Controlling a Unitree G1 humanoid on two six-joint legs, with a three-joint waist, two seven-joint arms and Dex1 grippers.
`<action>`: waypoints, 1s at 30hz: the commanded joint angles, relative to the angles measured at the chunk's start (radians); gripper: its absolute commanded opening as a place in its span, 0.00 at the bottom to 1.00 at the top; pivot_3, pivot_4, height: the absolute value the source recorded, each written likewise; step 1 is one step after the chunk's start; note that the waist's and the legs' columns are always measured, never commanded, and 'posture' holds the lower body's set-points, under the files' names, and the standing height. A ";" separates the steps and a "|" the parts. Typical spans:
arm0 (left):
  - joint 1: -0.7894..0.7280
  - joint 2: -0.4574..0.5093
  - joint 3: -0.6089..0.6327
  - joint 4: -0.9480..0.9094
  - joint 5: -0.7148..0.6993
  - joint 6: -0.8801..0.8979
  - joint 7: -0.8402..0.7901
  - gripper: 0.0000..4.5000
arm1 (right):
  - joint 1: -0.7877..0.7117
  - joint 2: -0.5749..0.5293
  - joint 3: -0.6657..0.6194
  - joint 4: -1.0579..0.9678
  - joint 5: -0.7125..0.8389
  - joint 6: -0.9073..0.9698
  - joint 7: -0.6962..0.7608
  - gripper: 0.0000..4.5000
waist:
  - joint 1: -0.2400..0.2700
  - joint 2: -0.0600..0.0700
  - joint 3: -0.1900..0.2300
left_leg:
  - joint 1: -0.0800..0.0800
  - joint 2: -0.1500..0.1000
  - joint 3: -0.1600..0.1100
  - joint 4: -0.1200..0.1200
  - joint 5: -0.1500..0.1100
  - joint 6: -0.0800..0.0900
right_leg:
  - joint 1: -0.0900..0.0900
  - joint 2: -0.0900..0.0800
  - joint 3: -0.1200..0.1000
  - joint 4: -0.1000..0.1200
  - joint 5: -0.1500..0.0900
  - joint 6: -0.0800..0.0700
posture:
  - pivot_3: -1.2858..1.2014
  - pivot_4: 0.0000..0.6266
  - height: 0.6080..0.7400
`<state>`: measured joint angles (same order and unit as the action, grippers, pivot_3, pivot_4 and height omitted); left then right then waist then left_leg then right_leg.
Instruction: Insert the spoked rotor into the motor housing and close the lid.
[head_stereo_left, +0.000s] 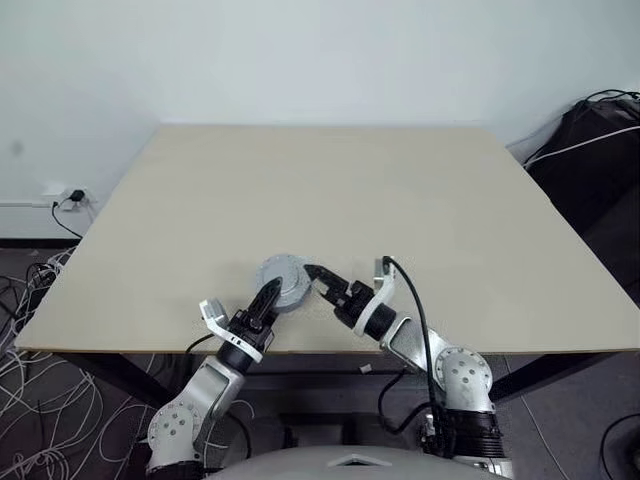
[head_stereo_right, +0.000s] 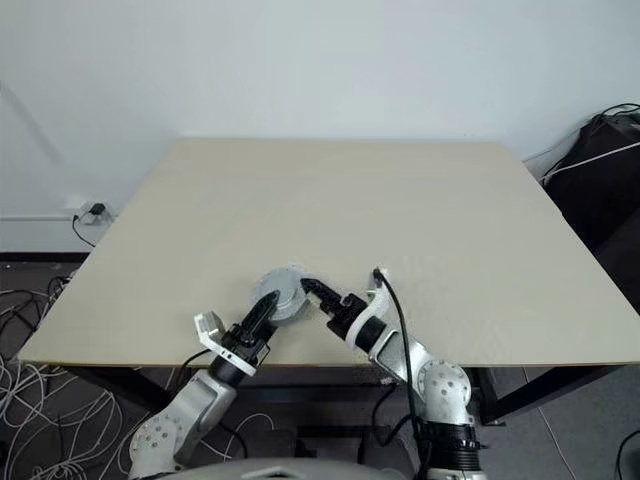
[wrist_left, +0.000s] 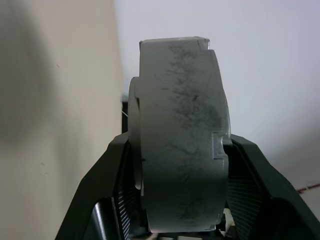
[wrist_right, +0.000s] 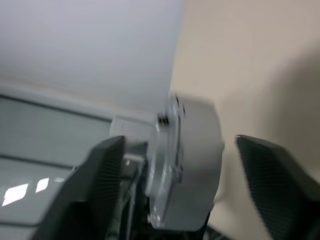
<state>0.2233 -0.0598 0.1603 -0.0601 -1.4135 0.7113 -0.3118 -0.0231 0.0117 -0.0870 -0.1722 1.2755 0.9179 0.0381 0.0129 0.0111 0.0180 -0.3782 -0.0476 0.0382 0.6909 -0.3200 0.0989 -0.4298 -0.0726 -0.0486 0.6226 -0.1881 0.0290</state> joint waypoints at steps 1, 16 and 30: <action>-0.036 -0.038 0.012 -0.046 -0.002 -0.025 -0.021 0.47 | -0.015 -0.008 0.004 -0.060 -0.024 -0.024 0.017 1.00 | 0.000 0.001 0.000 | 0.000 0.000 0.000 0.000 0.000 0.000 | 0.000 0.000 0.000 0.000 0.000 0.000 | 0.52 0.00 1.00; -0.193 0.026 0.171 0.090 0.191 -0.194 0.024 0.47 | 0.106 -0.355 0.345 -0.165 -0.933 -0.673 0.330 1.00 | 0.003 -0.005 0.004 | 0.000 0.000 0.001 0.001 0.006 -0.003 | 0.003 0.004 0.002 0.000 -0.001 0.002 | 0.52 0.00 1.00; -0.486 0.119 0.306 0.430 0.394 -0.327 0.033 0.47 | 0.197 -0.352 0.333 -0.104 -1.065 -0.826 0.419 1.00 | 0.016 -0.015 0.007 | 0.000 0.002 0.000 0.003 0.006 -0.010 | 0.003 0.005 0.002 0.002 0.000 0.002 | 0.52 0.00 1.00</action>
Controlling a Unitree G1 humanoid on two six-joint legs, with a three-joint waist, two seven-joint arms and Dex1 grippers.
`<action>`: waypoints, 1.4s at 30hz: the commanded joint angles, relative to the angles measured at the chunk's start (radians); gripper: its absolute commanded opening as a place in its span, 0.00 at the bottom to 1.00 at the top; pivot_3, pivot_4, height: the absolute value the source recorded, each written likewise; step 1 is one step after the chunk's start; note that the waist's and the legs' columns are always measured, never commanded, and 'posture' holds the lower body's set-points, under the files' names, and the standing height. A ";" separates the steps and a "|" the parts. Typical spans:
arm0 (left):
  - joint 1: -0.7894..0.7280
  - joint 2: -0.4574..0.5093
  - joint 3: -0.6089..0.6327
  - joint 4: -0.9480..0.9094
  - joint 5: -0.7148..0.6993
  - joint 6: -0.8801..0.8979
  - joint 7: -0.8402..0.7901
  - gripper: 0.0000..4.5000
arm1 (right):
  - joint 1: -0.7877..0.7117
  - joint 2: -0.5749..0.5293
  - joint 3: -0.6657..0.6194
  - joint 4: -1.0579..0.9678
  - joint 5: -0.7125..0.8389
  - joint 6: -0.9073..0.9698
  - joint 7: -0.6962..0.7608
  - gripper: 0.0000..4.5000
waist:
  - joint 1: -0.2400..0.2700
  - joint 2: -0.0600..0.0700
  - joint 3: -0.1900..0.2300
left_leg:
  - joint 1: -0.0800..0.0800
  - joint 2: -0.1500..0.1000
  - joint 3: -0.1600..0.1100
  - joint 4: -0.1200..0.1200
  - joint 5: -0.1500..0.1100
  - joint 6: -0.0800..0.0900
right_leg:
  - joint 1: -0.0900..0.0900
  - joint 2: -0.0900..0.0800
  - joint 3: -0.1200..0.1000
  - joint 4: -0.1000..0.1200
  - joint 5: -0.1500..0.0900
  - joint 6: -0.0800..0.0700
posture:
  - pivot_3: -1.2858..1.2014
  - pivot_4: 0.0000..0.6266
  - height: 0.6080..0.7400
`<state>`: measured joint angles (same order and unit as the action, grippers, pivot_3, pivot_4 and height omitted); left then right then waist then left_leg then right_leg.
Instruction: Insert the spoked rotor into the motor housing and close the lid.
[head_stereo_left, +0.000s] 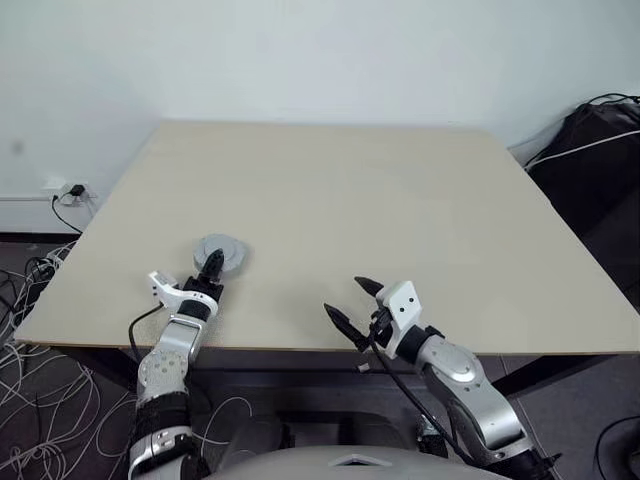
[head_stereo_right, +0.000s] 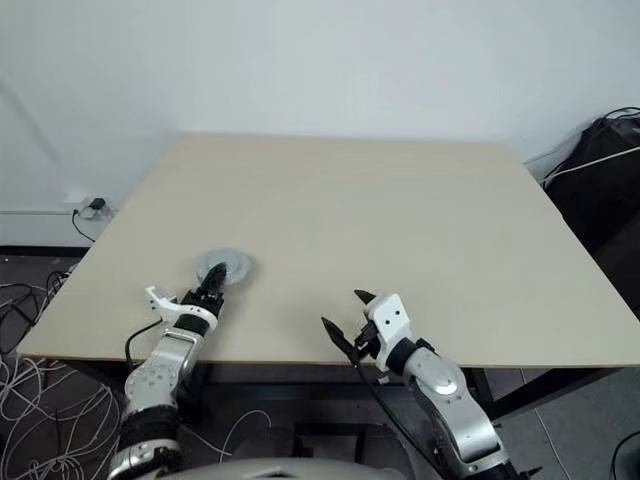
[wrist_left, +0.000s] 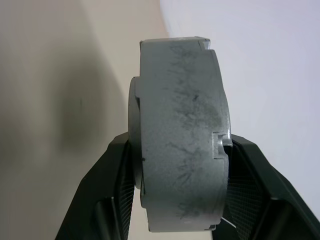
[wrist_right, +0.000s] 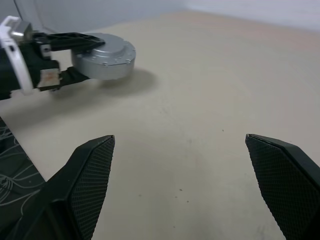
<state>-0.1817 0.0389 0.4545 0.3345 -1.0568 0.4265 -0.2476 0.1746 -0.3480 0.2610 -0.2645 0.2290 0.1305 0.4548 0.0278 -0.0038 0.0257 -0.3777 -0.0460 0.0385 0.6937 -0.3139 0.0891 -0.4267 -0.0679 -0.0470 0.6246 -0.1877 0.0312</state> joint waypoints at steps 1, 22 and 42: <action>-0.107 0.027 0.018 0.068 0.050 -0.049 -0.034 0.47 | 0.003 0.010 -0.015 -0.010 -0.026 -0.045 0.001 1.00 | 0.002 -0.001 0.000 | 0.000 0.000 0.000 0.000 0.000 0.000 | 0.000 0.000 0.000 0.000 0.000 0.000 | 0.52 0.00 1.00; -0.480 0.063 0.124 0.580 0.256 -0.214 0.012 0.47 | 0.045 0.021 -0.020 0.020 -0.140 -0.110 0.001 1.00 | -0.007 -0.003 0.000 | 0.001 0.001 0.000 0.000 0.003 -0.007 | 0.001 0.006 0.000 0.001 0.002 -0.002 | 0.52 0.00 1.00; -0.265 0.044 0.096 0.314 0.304 0.000 0.094 0.99 | 0.020 0.031 -0.020 0.034 -0.143 -0.081 0.007 1.00 | -0.019 -0.003 -0.007 | 0.004 0.005 0.000 0.002 0.004 -0.009 | 0.003 0.004 0.001 0.003 0.005 -0.005 | 0.52 0.00 1.00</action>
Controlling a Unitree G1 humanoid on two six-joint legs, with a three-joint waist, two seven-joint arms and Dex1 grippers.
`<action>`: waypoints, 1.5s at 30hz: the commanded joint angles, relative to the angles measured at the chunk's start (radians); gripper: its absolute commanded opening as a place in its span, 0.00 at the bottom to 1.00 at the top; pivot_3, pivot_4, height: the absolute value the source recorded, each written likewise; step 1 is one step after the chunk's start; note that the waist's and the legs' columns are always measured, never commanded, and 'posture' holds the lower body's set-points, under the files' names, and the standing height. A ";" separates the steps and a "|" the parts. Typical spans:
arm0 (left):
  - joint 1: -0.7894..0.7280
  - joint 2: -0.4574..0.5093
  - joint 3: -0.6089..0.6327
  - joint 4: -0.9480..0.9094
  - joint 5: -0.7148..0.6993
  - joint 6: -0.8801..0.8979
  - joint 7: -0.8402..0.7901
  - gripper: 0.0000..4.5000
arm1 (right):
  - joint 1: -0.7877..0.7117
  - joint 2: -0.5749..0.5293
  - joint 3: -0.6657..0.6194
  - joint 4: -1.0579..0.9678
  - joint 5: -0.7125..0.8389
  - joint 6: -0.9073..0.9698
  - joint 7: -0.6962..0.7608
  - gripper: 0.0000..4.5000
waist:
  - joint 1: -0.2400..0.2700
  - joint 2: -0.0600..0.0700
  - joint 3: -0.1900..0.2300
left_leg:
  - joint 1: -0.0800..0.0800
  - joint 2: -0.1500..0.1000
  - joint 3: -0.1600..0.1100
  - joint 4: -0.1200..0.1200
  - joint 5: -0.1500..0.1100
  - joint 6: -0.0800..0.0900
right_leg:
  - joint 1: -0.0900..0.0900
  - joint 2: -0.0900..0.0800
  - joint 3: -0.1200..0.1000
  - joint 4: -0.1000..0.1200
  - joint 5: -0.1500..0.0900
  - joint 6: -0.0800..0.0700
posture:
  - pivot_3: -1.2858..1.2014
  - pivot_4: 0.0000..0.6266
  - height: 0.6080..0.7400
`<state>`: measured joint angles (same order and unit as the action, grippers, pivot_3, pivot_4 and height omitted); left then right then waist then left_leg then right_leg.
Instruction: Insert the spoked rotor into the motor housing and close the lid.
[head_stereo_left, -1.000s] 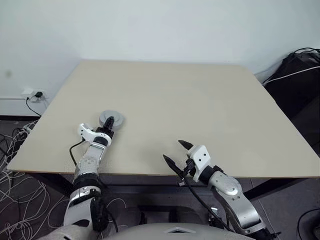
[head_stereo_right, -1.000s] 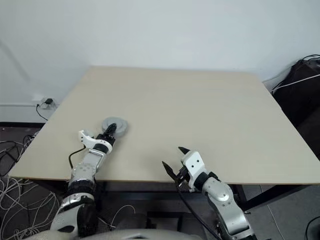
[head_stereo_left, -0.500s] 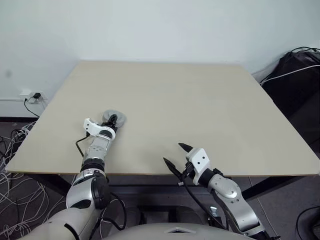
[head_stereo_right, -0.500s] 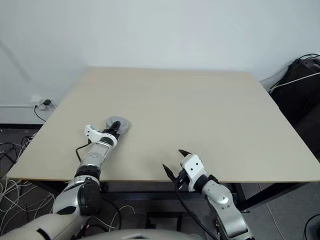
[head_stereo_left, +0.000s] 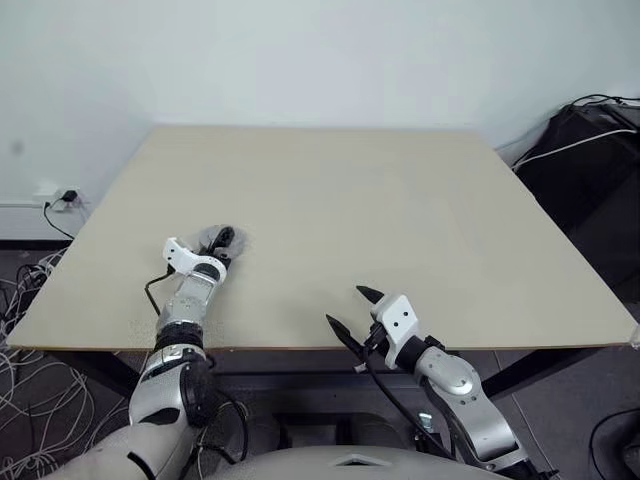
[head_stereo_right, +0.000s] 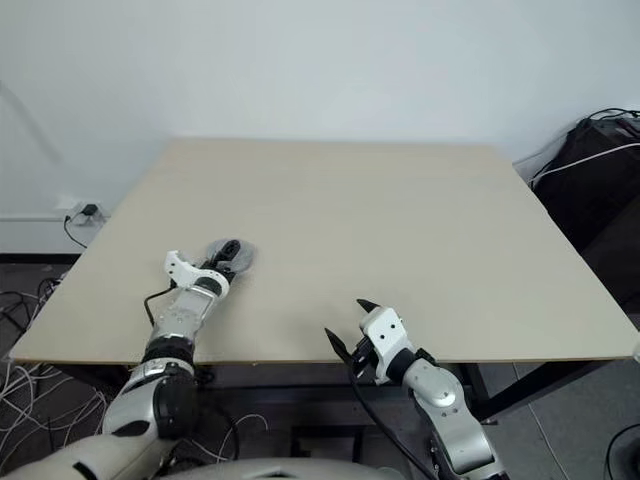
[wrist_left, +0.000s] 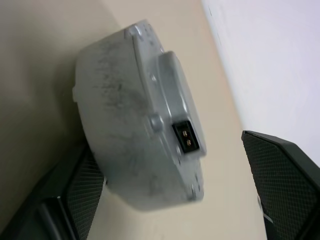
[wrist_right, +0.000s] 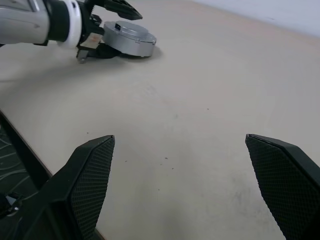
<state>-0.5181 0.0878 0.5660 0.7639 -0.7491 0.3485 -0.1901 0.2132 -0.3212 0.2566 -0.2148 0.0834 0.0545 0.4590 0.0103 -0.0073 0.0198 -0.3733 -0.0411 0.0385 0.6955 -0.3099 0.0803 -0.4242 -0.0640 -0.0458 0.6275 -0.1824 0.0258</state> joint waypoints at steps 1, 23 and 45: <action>0.111 -0.012 -0.014 -0.171 -0.015 0.103 0.046 0.99 | -0.021 0.005 -0.014 -0.013 0.004 -0.003 0.005 1.00 | -0.005 0.001 -0.004 | 0.000 0.000 0.000 0.000 0.000 0.000 | 0.000 0.000 0.000 0.000 0.000 0.000 | 0.52 0.00 1.00; 0.774 0.133 -0.472 -0.809 0.365 -0.177 -0.309 0.99 | -0.011 0.032 -0.029 0.000 0.010 0.011 0.010 1.00 | 0.005 0.019 -0.013 | 0.016 0.000 0.002 -0.007 -0.006 0.009 | 0.008 -0.005 0.000 -0.002 -0.007 0.003 | 0.52 0.00 1.00; 0.863 -0.015 -0.593 -0.755 0.722 -0.833 -0.072 0.99 | 0.132 0.109 -0.125 0.027 -0.046 -0.155 -0.167 1.00 | 0.032 0.014 -0.007 | 0.006 0.000 0.008 -0.008 -0.009 0.014 | -0.003 -0.008 0.000 -0.002 -0.009 0.006 | 0.52 0.00 1.00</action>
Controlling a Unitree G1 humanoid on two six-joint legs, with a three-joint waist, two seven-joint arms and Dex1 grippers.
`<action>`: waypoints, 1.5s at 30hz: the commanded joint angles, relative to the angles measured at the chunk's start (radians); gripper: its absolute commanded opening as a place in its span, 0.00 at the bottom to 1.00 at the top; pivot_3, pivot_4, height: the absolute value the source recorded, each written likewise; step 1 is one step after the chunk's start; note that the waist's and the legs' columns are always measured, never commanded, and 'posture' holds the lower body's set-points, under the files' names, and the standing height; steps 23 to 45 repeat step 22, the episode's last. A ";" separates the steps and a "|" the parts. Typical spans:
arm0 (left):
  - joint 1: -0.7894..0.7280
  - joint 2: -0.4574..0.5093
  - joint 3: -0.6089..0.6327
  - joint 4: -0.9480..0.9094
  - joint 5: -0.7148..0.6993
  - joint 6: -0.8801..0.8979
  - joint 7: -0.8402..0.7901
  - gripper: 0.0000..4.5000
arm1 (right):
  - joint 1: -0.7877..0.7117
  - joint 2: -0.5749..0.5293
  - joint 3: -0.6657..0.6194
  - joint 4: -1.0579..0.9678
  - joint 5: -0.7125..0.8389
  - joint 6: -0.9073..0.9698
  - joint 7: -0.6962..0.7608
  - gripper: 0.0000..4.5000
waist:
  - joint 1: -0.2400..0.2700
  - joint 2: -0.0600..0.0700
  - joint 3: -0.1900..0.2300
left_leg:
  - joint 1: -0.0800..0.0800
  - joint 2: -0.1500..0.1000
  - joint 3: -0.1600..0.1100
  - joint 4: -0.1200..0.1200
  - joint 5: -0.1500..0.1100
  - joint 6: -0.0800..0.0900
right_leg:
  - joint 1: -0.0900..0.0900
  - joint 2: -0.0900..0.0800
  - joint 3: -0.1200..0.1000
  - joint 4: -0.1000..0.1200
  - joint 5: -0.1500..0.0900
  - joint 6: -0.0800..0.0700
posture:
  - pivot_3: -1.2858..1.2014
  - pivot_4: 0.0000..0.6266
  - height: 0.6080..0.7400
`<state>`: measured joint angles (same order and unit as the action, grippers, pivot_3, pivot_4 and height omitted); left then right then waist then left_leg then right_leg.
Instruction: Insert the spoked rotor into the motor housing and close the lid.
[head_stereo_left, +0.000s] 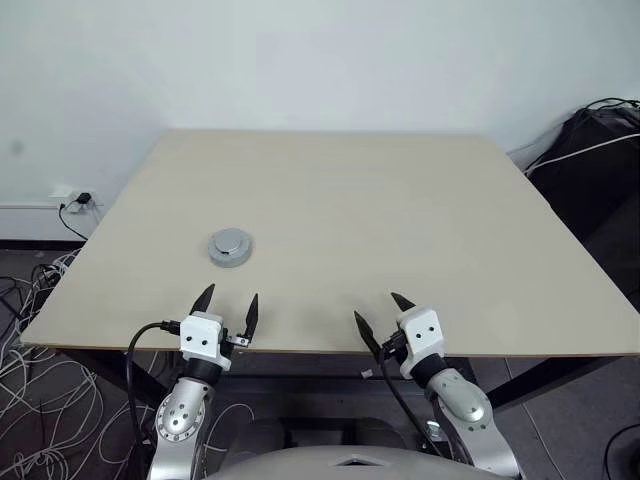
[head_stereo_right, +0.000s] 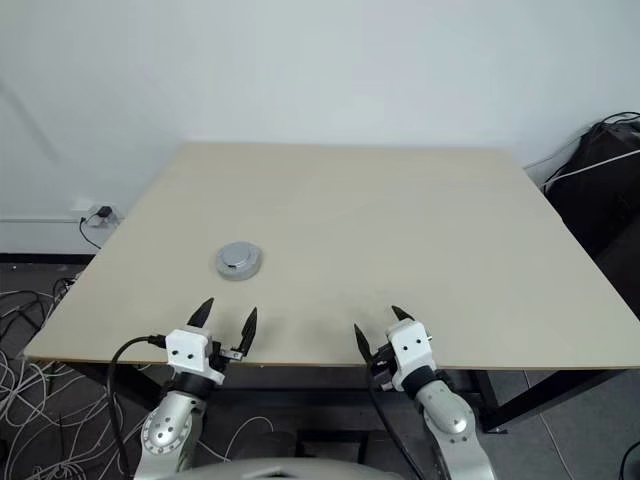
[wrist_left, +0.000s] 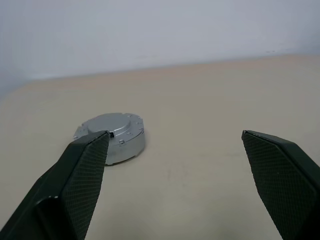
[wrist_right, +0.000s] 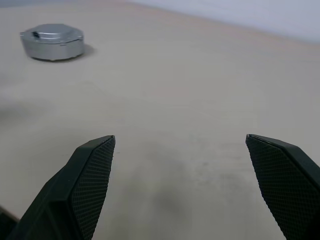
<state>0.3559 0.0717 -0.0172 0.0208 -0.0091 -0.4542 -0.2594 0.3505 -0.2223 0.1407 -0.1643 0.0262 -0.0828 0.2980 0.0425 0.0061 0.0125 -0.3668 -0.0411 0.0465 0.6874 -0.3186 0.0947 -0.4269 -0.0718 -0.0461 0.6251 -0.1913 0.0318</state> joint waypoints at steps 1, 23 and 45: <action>-0.013 0.003 -0.012 -0.012 -0.022 -0.029 -0.006 0.99 | -0.008 0.012 -0.009 -0.025 0.010 -0.016 -0.006 1.00 | 0.000 0.000 0.001 | 0.000 0.000 0.000 0.000 0.000 0.000 | 0.000 0.000 0.000 0.000 -0.001 0.001 | 0.52 0.00 1.00; -0.038 0.023 -0.029 0.000 -0.028 -0.013 -0.027 0.99 | -0.028 0.025 0.003 -0.044 -0.009 0.000 -0.009 1.00 | 0.000 0.000 0.001 | 0.000 0.000 0.000 0.000 0.000 0.001 | 0.001 0.000 0.000 0.000 -0.001 0.001 | 0.52 0.00 1.00; -0.038 0.023 -0.029 0.000 -0.028 -0.013 -0.027 0.99 | -0.028 0.025 0.003 -0.044 -0.009 0.000 -0.009 1.00 | 0.000 0.000 0.001 | 0.000 0.000 0.000 0.000 0.000 0.001 | 0.001 0.000 0.000 0.000 -0.001 0.001 | 0.52 0.00 1.00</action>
